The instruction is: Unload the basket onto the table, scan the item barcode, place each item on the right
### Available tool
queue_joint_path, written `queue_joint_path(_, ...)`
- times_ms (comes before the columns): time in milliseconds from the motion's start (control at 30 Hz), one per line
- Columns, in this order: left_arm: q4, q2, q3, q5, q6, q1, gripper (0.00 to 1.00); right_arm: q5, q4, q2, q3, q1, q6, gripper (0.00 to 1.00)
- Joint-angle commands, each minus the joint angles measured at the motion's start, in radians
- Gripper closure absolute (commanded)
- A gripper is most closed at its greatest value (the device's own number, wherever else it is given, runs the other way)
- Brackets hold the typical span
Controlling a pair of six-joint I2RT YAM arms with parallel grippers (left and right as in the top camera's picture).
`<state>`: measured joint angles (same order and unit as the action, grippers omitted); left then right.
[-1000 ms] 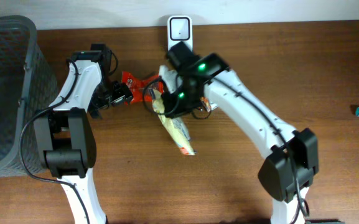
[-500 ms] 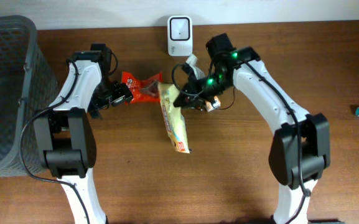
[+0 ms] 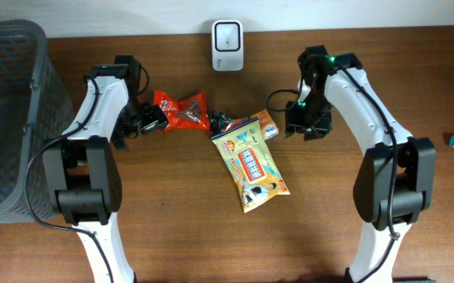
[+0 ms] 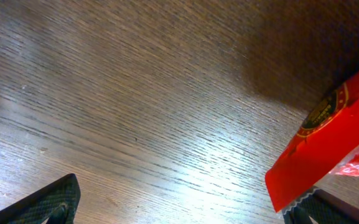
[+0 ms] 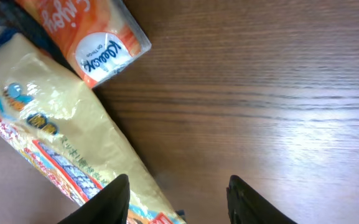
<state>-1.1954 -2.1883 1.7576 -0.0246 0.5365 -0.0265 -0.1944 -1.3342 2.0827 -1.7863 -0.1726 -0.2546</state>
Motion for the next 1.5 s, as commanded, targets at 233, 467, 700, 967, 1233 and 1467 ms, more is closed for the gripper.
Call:
queue_joint_path(233,-0.002,-0.005,-0.007,0.014,0.009,0.003,0.01,-0.053,-0.11,-0.01,-0.083,-0.209,0.296,0.19)
queue_joint_path(467,-0.001,-0.005,-0.007,0.014,0.009,0.003,0.01,0.204,-0.03,-0.01,0.051,-0.372,0.187,0.19)
queue_joint_path(700,-0.002,-0.005,-0.007,0.014,0.009,0.003,0.01,0.203,0.143,-0.01,0.203,-0.384,0.111,0.33)
queue_joint_path(967,-0.002,-0.005,-0.007,0.014,0.009,0.003,0.01,0.176,0.311,-0.01,0.338,-0.384,0.054,0.4)
queue_joint_path(1233,-0.002,-0.005,-0.007,0.014,0.009,0.003,0.01,0.178,0.353,-0.01,0.35,-0.383,0.015,0.96)
queue_joint_path(1467,-0.002,-0.005,-0.007,0.014,0.009,0.003,0.01,0.181,0.245,-0.013,0.266,-0.381,0.006,0.35)
